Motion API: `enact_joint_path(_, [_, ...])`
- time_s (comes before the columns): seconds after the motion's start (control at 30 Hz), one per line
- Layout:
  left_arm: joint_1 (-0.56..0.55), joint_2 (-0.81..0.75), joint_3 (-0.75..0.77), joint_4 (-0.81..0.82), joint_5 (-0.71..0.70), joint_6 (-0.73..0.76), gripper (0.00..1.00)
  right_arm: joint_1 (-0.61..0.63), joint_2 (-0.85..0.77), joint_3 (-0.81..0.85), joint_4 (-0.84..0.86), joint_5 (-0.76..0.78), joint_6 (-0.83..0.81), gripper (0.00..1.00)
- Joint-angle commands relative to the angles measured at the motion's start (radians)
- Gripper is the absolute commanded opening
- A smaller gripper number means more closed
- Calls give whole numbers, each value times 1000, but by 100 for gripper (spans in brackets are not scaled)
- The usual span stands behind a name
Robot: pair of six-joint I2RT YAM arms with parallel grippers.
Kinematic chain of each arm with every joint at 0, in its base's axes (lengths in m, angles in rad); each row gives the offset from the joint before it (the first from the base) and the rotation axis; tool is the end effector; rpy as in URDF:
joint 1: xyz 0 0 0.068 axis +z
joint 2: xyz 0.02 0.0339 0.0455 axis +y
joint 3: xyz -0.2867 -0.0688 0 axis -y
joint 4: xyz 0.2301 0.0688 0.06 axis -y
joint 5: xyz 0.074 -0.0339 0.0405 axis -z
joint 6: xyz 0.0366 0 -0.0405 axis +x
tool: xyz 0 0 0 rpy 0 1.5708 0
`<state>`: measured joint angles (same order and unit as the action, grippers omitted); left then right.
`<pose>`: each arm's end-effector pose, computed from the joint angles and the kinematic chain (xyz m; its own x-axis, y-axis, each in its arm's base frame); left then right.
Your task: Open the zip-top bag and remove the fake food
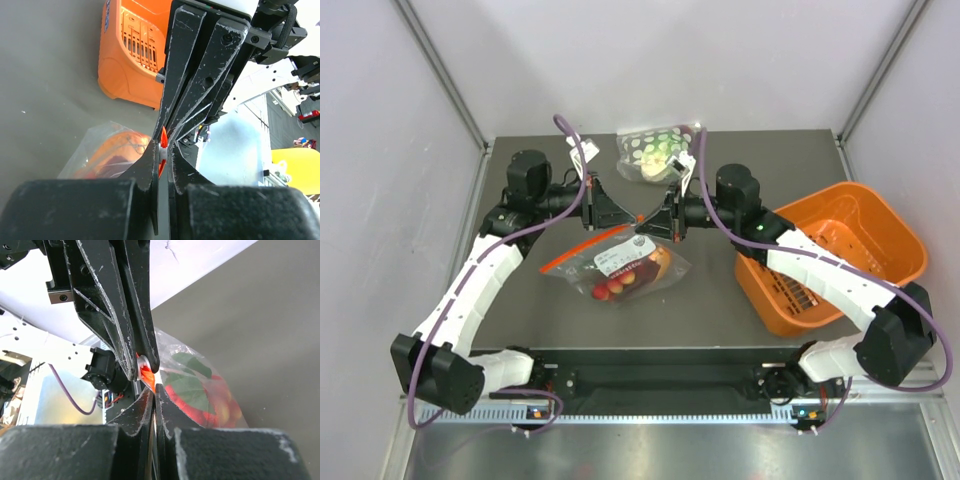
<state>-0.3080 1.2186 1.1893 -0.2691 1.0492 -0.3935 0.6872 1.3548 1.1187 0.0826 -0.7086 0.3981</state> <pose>0.2201 -0.1033 0.4087 -0.6195 -0.0034 -0.7850 0.7614 0.2407 -0.6019 0.2144 0.2068 0.3825 -0.4884 -0.0200 -0.8724 -0.8564 0.2026 0.4748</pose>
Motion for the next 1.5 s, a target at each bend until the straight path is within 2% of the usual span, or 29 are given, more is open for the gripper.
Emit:
enact_joint_path(0.0, [24, -41, -8, -15, 58, 28, 6, -14, -40, 1, 45, 58, 2, 0])
enact_joint_path(0.53, [37, -47, -17, -192, 17, 179, 4, -55, -48, -40, 129, 89, 45, 0])
enact_joint_path(0.57, [37, -47, -19, -193, 17, 179, 1, -57, -40, -28, 129, 83, 45, 0])
enact_joint_path(0.7, [37, -34, -13, -150, 52, 144, 0, -57, -3, 33, 74, 19, 19, 0])
enact_joint_path(0.8, [37, -22, 6, -98, 78, 99, 0, -57, 35, 90, 20, -55, 10, 10])
enact_joint_path(0.83, [37, -16, 9, -85, 86, 81, 0, -57, 43, 110, 8, -83, 1, 24])
enact_joint_path(0.9, [37, -11, 18, -59, 92, 64, 0, -57, 66, 122, -20, -100, -13, 35])
enact_joint_path(0.93, [37, -10, 18, -42, 97, 42, 0, -57, 85, 128, -24, -127, -15, 47])
enact_joint_path(1.13, [37, -10, 7, -41, 81, 41, 0, -41, 119, 139, 5, -167, 8, 55])
enact_joint_path(1.47, [37, 8, 15, -2, 64, 21, 0, 8, 147, 148, 8, -212, 19, 57])
